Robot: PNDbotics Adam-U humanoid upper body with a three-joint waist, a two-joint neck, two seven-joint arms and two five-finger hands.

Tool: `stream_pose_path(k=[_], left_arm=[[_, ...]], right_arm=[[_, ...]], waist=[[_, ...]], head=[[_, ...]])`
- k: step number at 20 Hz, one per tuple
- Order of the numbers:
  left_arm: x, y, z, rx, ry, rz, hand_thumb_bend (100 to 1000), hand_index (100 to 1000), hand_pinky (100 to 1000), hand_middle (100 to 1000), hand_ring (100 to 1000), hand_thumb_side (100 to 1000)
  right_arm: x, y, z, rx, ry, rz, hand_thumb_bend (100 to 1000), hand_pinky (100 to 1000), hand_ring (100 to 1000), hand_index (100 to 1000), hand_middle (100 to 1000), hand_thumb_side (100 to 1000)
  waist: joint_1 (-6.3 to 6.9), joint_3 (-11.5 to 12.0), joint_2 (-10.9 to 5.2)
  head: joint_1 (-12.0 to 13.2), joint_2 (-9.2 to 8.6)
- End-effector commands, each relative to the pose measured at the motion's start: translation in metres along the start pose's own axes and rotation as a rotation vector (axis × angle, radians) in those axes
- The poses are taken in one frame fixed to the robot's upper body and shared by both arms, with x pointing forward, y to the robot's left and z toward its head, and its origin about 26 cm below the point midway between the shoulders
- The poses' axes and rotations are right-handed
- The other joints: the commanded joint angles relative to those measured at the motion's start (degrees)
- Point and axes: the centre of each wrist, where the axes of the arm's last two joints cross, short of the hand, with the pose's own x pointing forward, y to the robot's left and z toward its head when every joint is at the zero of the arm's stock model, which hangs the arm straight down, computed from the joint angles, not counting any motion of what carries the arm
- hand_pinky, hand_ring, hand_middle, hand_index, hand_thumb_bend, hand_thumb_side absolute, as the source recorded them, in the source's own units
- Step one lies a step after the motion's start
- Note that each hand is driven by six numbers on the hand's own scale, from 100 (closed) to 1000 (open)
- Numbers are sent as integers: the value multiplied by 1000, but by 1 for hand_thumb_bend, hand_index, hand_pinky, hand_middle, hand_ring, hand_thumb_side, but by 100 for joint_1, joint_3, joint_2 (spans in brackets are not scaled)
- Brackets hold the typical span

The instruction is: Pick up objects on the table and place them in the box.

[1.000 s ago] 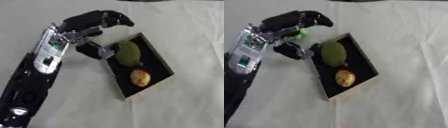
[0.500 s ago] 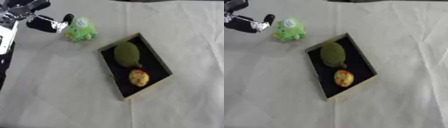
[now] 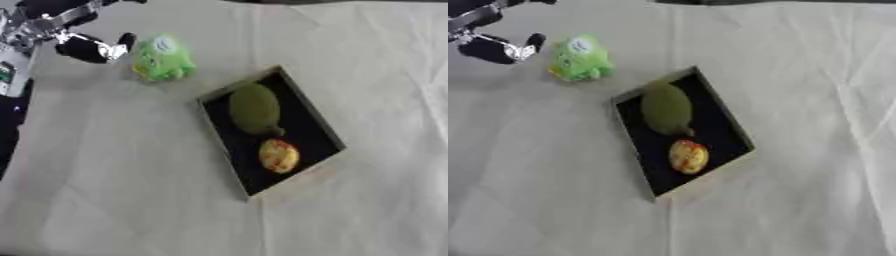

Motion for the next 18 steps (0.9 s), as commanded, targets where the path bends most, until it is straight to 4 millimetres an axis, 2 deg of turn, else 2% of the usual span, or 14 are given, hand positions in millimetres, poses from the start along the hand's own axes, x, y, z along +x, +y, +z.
stream_pose_path(k=[1, 2, 7, 18], left_arm=[[-3, 10, -4, -33, -21, -54, 100, 941, 1000, 874, 938, 510], [-3, 10, -6, -43, -26, -62, 100, 941, 1000, 872, 938, 495], [-3, 5, -18, -99, -15, -63, 100, 943, 1000, 872, 940, 662], [-9, -17, -24, -215, 118, -108, 100, 956, 1000, 891, 953, 803]], right_arm=[[7, -6, -5, 0, -26, 18, 100, 897, 896, 754, 623, 470], [7, -6, -5, 0, -25, 17, 100, 897, 896, 753, 623, 470], [7, -5, -6, 4, -23, 13, 100, 897, 896, 753, 622, 470], [7, -5, -6, 4, -20, 4, 100, 899, 897, 752, 621, 470]], waist=[[-5, -10, -161], [-5, -12, -161], [-3, -16, -165], [3, -25, -144]], head=[[29, -5], [31, -1], [45, 5], [55, 5]])
